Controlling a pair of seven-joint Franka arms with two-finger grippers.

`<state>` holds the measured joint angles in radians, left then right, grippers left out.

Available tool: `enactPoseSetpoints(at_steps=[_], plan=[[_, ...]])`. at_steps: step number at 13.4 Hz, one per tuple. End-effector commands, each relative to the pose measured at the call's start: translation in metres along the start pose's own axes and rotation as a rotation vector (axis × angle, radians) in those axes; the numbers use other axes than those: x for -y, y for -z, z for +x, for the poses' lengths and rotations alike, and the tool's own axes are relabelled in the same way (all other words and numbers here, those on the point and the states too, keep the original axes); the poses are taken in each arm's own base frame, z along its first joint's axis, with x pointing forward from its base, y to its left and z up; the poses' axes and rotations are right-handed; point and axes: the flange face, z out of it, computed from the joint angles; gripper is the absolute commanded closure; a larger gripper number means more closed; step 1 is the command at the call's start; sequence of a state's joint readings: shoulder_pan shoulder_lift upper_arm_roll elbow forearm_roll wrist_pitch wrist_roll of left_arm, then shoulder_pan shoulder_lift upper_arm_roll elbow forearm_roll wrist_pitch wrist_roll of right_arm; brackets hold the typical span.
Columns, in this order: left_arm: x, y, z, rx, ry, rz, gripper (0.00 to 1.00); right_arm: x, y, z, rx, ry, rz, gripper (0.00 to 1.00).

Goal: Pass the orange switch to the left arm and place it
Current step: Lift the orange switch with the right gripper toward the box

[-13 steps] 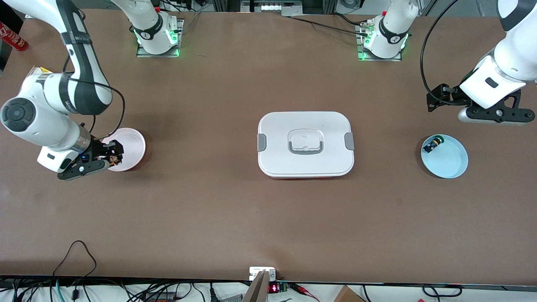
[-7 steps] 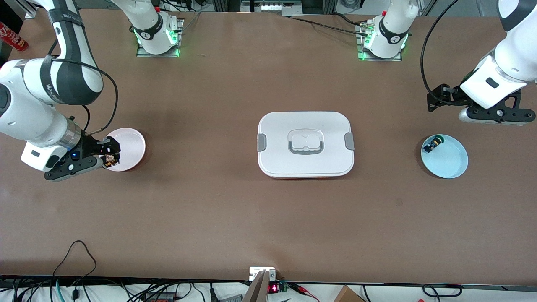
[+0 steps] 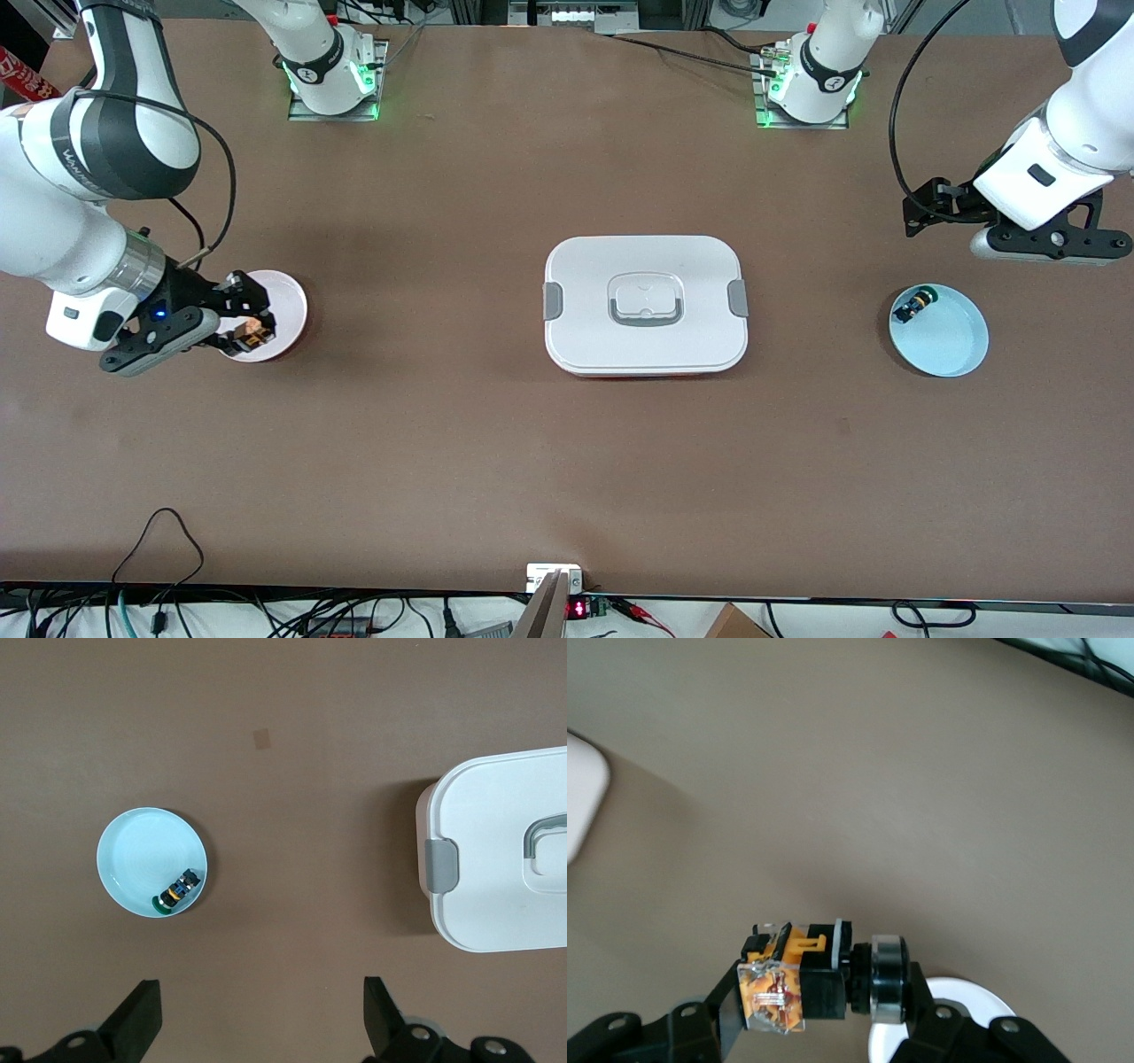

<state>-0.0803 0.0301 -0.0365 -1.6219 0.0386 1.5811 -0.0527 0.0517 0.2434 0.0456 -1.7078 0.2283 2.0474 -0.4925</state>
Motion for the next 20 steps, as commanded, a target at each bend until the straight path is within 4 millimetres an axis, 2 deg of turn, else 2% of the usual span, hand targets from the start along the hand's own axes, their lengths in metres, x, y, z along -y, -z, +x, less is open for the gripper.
enactPoseSetpoints(at_steps=[1, 2, 5, 7, 10, 13, 15, 17, 20], plan=[[0.001, 0.009, -0.006, 0.013, 0.01, -0.016, 0.0, 0.029, 0.006, 0.018, -0.095, 0.129, 0.045, 0.79], [-0.001, 0.01, -0.007, 0.018, 0.009, -0.028, 0.0, 0.037, 0.007, 0.022, -0.132, 0.194, 0.07, 0.79], [-0.003, 0.011, -0.008, 0.034, 0.003, -0.062, 0.0, 0.071, 0.03, 0.034, -0.316, 0.377, 0.223, 0.79], [-0.009, 0.01, -0.011, 0.056, -0.008, -0.061, 0.0, 0.093, 0.033, 0.04, -0.369, 0.488, 0.259, 0.78], [-0.014, 0.012, -0.016, 0.095, 0.001, -0.154, 0.0, 0.13, 0.024, 0.045, -0.493, 0.606, 0.422, 0.78], [-0.018, 0.009, -0.022, 0.145, -0.004, -0.198, 0.0, 0.144, 0.027, 0.05, -0.613, 0.58, 0.53, 0.78], [-0.025, 0.006, -0.028, 0.205, -0.016, -0.254, 0.0, 0.177, 0.024, 0.058, -0.706, 0.568, 0.641, 0.78], [-0.032, 0.001, -0.027, 0.23, -0.024, -0.306, 0.0, 0.193, 0.01, 0.063, -0.763, 0.537, 0.719, 0.78], [-0.039, -0.008, -0.021, 0.28, -0.024, -0.448, 0.0, 0.237, -0.005, 0.069, -0.85, 0.605, 0.778, 0.77]])
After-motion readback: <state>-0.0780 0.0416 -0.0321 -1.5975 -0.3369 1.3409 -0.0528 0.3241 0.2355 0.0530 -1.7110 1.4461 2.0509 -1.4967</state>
